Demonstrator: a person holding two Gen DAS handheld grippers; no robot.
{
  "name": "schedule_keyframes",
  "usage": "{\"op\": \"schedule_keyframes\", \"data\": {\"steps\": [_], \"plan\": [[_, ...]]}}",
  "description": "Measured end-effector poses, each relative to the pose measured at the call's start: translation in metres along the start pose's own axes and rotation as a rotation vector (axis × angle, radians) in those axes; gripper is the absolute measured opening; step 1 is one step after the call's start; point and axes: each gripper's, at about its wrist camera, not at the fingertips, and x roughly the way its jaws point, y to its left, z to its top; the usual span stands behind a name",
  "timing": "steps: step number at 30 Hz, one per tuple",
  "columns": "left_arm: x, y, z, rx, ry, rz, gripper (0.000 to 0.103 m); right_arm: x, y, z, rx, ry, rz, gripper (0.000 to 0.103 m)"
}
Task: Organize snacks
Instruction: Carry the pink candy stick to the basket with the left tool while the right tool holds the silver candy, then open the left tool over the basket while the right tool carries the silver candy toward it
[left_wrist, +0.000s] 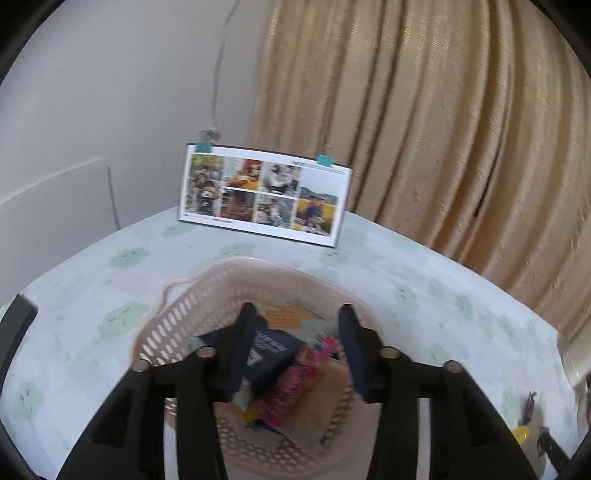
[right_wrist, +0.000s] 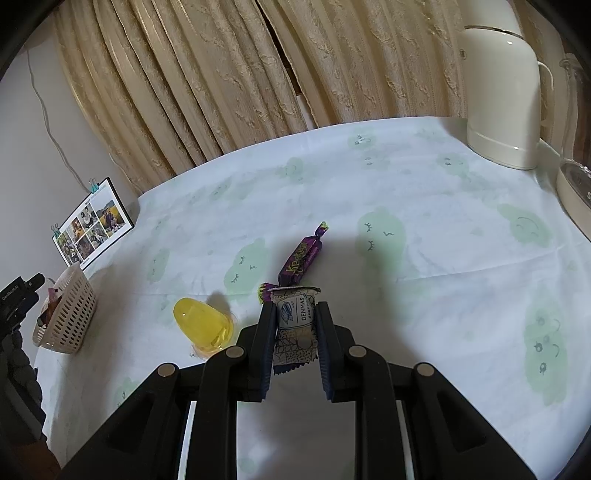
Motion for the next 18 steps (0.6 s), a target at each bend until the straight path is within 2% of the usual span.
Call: {"op": "schedule_keyframes", "data": {"steps": [11,18], "plan": [[-0.003,0.033,0.007,-0.129,-0.038,0.082,0.060,-0.003,0.001,0.000,0.008,-0.016,0.016,0.020],[-0.003,0.055,0.011,-0.223,-0.052,0.116,0.060,-0.012,0.035,0.004,-0.053,-0.036,0.060,0.020]]}}
